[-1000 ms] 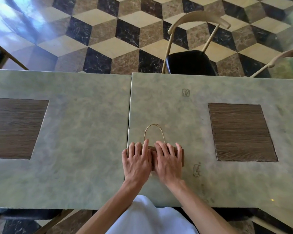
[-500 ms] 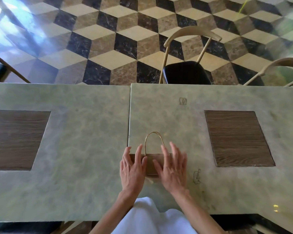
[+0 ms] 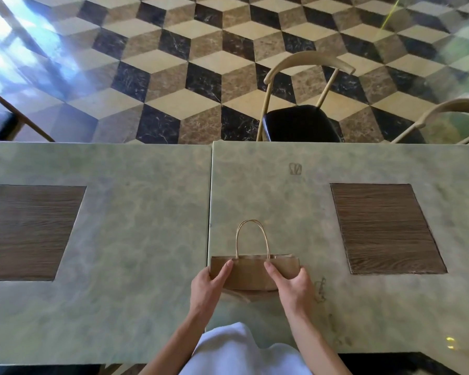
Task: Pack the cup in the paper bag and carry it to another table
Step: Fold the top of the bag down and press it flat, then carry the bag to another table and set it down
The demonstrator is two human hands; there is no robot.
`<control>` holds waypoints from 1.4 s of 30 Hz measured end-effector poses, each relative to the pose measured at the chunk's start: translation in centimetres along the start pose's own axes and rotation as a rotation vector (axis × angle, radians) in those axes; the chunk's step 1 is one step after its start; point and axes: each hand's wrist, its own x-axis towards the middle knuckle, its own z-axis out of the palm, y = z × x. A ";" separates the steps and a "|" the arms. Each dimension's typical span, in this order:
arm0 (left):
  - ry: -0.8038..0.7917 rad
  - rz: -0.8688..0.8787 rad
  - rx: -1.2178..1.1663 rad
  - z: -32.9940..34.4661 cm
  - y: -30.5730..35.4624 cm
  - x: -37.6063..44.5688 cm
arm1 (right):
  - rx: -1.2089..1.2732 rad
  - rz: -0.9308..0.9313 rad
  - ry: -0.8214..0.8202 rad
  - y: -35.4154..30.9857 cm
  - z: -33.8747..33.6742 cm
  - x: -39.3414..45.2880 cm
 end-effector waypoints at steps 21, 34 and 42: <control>-0.147 0.032 -0.353 -2.0 1.6 0.9 | 0.207 -0.086 -0.257 0.4 -1.3 1.0; -0.181 -0.017 -0.347 -3.8 1.2 1.4 | 0.433 0.145 -0.315 0.5 1.0 0.6; 0.083 0.103 -0.077 -3.4 0.8 1.5 | 0.394 0.129 -0.284 0.7 1.9 0.9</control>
